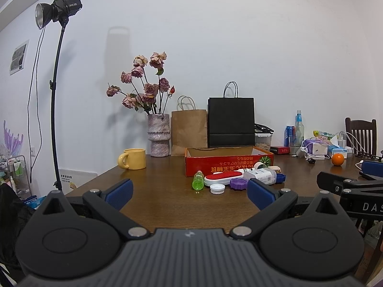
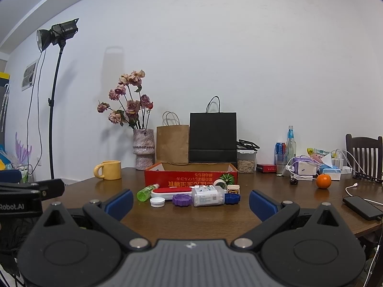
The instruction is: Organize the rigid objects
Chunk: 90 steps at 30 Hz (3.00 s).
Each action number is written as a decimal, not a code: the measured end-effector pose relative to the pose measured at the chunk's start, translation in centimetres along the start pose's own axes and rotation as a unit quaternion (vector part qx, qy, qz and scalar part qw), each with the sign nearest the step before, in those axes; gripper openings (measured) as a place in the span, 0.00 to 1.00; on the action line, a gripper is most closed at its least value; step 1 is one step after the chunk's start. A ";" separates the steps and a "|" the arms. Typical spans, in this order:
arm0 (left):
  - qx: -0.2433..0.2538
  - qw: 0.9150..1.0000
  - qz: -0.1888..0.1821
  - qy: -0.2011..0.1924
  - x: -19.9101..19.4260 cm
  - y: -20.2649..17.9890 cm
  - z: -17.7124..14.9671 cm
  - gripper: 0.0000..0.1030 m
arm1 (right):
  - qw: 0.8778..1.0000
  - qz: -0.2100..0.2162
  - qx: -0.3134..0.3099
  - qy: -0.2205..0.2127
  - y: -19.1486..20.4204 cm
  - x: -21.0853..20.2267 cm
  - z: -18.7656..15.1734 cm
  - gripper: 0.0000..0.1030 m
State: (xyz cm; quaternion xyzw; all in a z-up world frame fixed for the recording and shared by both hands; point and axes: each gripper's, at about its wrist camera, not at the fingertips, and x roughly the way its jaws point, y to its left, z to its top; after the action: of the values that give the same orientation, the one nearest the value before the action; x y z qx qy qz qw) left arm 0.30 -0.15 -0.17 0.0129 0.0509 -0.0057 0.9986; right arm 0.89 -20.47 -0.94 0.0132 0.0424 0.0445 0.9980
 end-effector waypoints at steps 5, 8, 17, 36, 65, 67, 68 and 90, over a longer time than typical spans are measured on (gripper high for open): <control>0.000 1.000 -0.001 0.001 0.1 -0.1 0.0 1.00 | 1.000 0.001 0.001 0.001 0.0 0.1 0.0 1.00; 0.010 1.000 0.007 -0.008 1.0 0.0 -0.3 1.00 | 1.000 0.006 0.009 0.005 -0.4 1.1 0.3 1.00; 0.006 0.998 0.050 -0.037 8.7 -0.4 -1.3 1.00 | 1.000 -0.006 -0.003 0.028 -2.8 9.3 0.1 1.00; 0.000 0.980 -0.065 0.189 30.3 -3.3 -0.7 0.79 | 0.974 -0.009 -0.040 0.225 -12.2 30.6 -0.6 0.77; 0.005 0.965 -0.093 0.246 31.7 -4.3 -1.9 0.39 | 0.956 0.067 -0.033 0.282 -13.4 36.8 -2.4 0.33; 0.002 0.966 -0.095 0.240 30.2 -4.1 -1.8 0.39 | 0.959 0.056 -0.029 0.275 -13.3 34.8 -2.3 0.33; 0.004 0.968 -0.094 0.235 29.3 -4.1 -1.7 0.39 | 0.960 0.052 -0.028 0.274 -13.2 33.6 -2.4 0.33; -0.008 0.991 -0.066 0.118 13.3 -2.7 0.7 0.39 | 0.990 0.030 -0.032 0.131 -5.2 12.2 -0.8 0.33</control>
State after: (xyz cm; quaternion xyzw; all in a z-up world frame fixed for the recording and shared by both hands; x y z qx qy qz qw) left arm 13.57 -2.96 -0.87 0.0020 0.1687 -0.0697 0.9832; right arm 13.42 -24.49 -2.95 -0.0232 0.1707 0.0768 0.9821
